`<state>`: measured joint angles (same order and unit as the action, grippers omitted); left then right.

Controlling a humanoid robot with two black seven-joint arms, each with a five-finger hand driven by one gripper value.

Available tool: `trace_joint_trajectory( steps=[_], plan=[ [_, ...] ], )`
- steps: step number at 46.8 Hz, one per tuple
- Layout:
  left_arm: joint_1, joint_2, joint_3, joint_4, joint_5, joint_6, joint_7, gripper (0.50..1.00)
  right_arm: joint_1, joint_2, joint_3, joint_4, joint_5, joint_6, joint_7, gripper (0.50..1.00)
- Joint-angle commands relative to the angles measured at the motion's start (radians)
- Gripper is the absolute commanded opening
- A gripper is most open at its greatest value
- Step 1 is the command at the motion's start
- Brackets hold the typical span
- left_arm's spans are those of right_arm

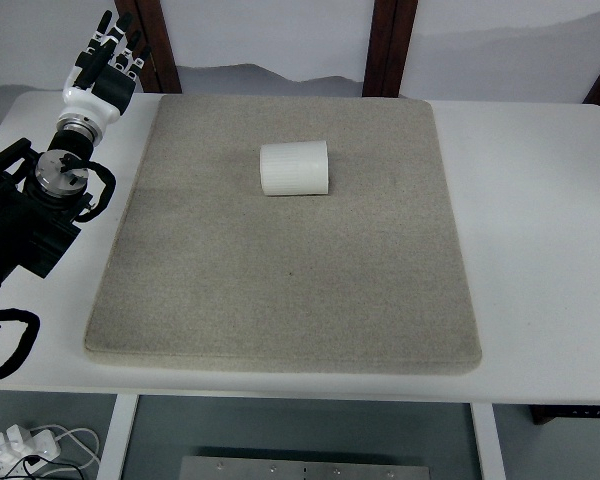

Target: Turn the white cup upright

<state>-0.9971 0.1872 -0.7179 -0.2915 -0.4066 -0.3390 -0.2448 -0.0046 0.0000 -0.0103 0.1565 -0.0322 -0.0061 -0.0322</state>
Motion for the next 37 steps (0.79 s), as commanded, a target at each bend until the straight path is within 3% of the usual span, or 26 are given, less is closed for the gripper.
trace_joint_trajectory(
  steps=[1, 37],
  plan=[
    [-0.002, -0.002, 0.0, 0.0, 0.0, 0.002, 0.001, 0.996, 0.0, 0.0, 0.001, 0.0, 0.0, 0.0, 0.0, 0.952],
    [-0.052, 0.02, 0.015, 0.011, 0.02, -0.012, 0.001, 0.996, 0.0, 0.0, 0.0, 0.0, 0.0, 0.0, 0.0, 0.952]
  ],
)
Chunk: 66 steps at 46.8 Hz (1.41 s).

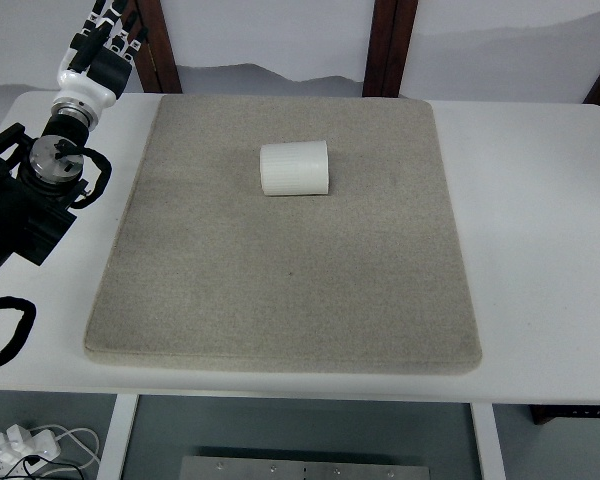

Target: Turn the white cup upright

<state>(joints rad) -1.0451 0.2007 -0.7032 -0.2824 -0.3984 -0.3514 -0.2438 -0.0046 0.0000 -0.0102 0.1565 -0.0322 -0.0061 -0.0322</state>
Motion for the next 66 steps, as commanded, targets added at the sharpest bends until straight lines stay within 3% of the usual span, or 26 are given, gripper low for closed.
trace_joint_trajectory(
  steps=[1, 18, 29, 52, 66],
  plan=[
    [-0.004, 0.009, 0.001, 0.0, 0.016, 0.0, 0.0, 0.996, 0.0, 0.0, 0.001, 0.0, 0.0, 0.0, 0.0, 0.952],
    [-0.003, 0.022, 0.002, -0.009, 0.142, 0.0, 0.0, 0.996, 0.0, 0.0, -0.001, 0.0, 0.0, 0.0, 0.0, 0.952],
    [-0.027, 0.043, 0.004, -0.029, 0.349, -0.001, 0.0, 0.996, 0.0, 0.0, -0.001, 0.0, 0.0, 0.0, 0.0, 0.952],
    [-0.127, 0.138, 0.017, -0.267, 0.891, -0.003, 0.014, 0.996, 0.0, 0.0, -0.001, 0.0, 0.0, 0.0, 0.0, 0.952],
    [-0.196, 0.224, 0.295, -0.458, 1.081, -0.003, 0.018, 0.996, 0.0, 0.0, -0.001, 0.0, 0.0, 0.0, 0.0, 0.952]
  ],
)
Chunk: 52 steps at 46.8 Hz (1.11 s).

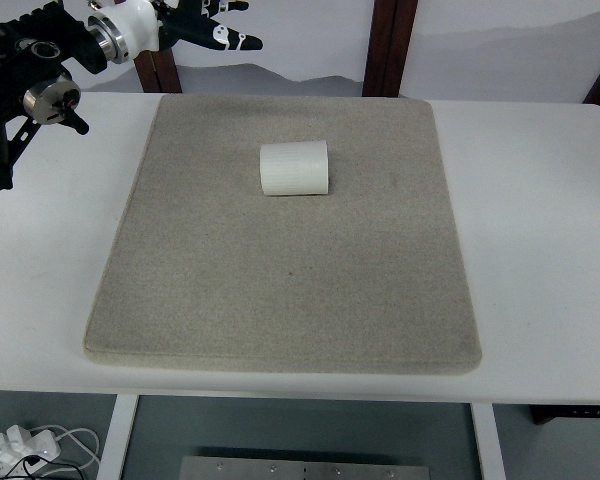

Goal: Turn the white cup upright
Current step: 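Reach the left hand over the white mug lying on its side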

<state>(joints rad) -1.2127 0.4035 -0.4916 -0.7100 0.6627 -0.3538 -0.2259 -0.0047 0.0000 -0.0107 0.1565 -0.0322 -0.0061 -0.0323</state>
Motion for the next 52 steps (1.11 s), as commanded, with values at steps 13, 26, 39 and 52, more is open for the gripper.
trace_joint_trajectory(
  steps=[13, 26, 39, 52],
  plan=[
    [-0.088, 0.086, 0.238, -0.187, 0.164, 0.013, 0.118, 0.994, 0.0, 0.0, 0.0, 0.0, 0.0, 0.0, 0.0, 0.952],
    [-0.096, 0.069, 0.26, -0.213, 0.244, -0.002, 0.267, 0.994, 0.0, 0.0, 0.0, 0.0, 0.0, 0.0, 0.0, 0.952],
    [-0.097, -0.014, 0.303, -0.206, 0.344, 0.016, 0.284, 0.99, 0.0, 0.0, 0.0, 0.0, 0.0, 0.0, 0.0, 0.952],
    [-0.09, -0.071, 0.303, -0.14, 0.345, 0.044, 0.316, 0.99, 0.0, 0.0, 0.0, 0.0, 0.0, 0.0, 0.0, 0.952]
  ],
)
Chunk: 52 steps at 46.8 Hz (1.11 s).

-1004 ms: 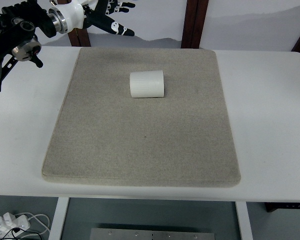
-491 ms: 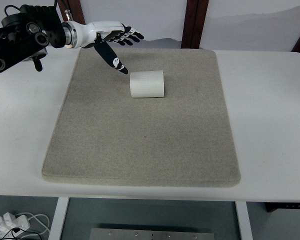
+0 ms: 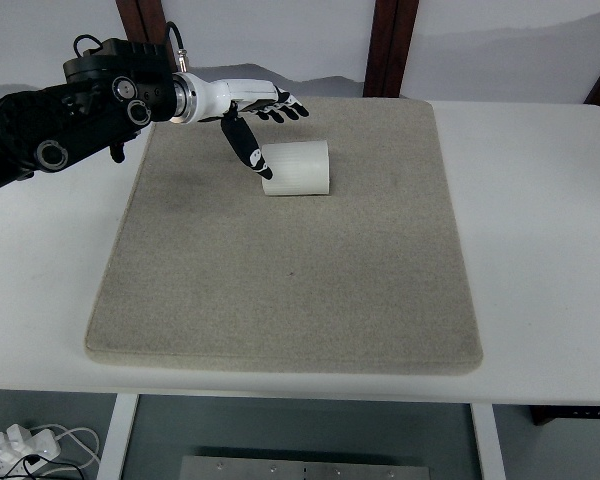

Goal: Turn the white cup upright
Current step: 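Reach the left hand over the white mug lying on its side, then close the left hand fingers around the mug body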

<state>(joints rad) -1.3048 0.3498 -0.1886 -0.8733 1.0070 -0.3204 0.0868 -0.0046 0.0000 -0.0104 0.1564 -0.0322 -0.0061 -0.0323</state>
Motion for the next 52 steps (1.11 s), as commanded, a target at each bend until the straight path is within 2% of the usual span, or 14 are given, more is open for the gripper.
trace_joint_trajectory(
  steps=[1, 16, 40, 52],
  plan=[
    [0.002, -0.025, 0.0, 0.033, 0.001, 0.012, 0.004, 0.99, 0.0, 0.0, 0.0, 0.0, 0.0, 0.0, 0.0, 0.952],
    [0.005, -0.114, 0.0, 0.14, 0.001, 0.017, -0.001, 0.99, 0.0, 0.0, 0.0, 0.0, 0.0, 0.0, 0.0, 0.952],
    [0.025, -0.209, 0.044, 0.238, 0.015, 0.033, -0.009, 0.988, 0.0, 0.0, 0.0, 0.0, 0.0, 0.0, 0.0, 0.952],
    [0.027, -0.232, 0.072, 0.254, 0.015, 0.061, -0.015, 0.962, 0.0, 0.0, 0.0, 0.0, 0.0, 0.0, 0.0, 0.952]
  ],
)
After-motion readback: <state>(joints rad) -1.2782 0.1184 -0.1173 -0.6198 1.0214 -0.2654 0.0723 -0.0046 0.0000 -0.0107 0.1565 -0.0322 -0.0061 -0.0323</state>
